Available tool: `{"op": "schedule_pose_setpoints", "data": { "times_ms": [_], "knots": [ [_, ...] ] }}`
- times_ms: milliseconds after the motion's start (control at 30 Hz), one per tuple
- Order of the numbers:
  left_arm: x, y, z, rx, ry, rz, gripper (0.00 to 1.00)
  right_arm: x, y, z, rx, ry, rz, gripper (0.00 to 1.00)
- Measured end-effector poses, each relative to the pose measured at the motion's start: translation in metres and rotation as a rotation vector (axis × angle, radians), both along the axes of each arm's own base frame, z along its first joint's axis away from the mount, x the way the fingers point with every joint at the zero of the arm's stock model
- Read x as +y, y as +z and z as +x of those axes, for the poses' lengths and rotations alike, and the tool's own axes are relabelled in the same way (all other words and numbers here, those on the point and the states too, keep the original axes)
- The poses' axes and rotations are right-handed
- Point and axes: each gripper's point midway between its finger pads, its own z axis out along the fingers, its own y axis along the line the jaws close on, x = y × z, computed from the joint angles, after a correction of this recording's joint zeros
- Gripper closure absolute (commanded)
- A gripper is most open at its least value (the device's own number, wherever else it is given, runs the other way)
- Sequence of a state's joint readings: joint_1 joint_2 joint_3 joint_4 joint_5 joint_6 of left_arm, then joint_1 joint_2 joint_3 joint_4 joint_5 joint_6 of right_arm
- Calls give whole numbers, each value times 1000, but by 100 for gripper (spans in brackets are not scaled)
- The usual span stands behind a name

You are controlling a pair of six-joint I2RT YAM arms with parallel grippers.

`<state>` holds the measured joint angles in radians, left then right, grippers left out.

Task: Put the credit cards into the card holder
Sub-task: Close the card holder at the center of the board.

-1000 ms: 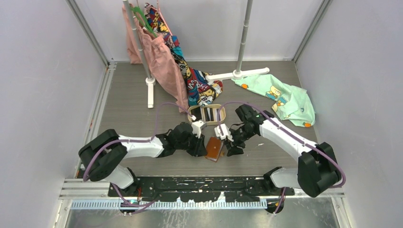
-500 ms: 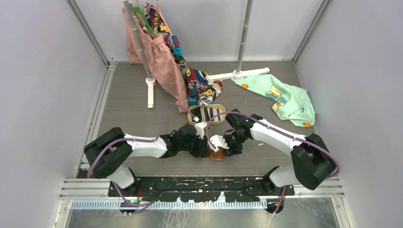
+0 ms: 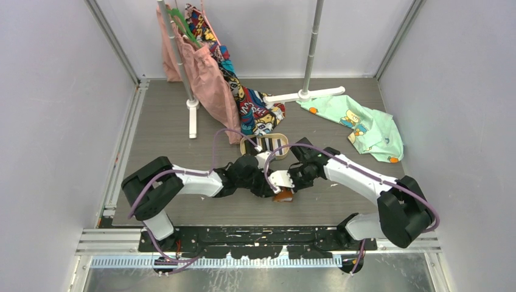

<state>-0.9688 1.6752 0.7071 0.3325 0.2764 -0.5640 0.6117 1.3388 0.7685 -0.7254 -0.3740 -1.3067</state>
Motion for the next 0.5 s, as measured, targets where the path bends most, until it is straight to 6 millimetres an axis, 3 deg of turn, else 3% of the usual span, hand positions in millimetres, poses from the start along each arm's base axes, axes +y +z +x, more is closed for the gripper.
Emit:
{"op": "schedule_pose_setpoints", "data": {
  "times_ms": [200, 300, 400, 500],
  "knots": [
    [-18, -6, 7, 18, 2, -39, 76, -13, 17, 28, -96, -125, 32, 49],
    [-25, -9, 11, 26, 15, -57, 77, -27, 30, 43, -125, -254, 69, 41],
    [-32, -7, 16, 24, 30, -82, 77, -40, 45, 51, -121, -429, 128, 41],
    [-35, -3, 18, 18, 33, -102, 77, -40, 52, 53, -46, -608, 183, 45]
  ]
}}
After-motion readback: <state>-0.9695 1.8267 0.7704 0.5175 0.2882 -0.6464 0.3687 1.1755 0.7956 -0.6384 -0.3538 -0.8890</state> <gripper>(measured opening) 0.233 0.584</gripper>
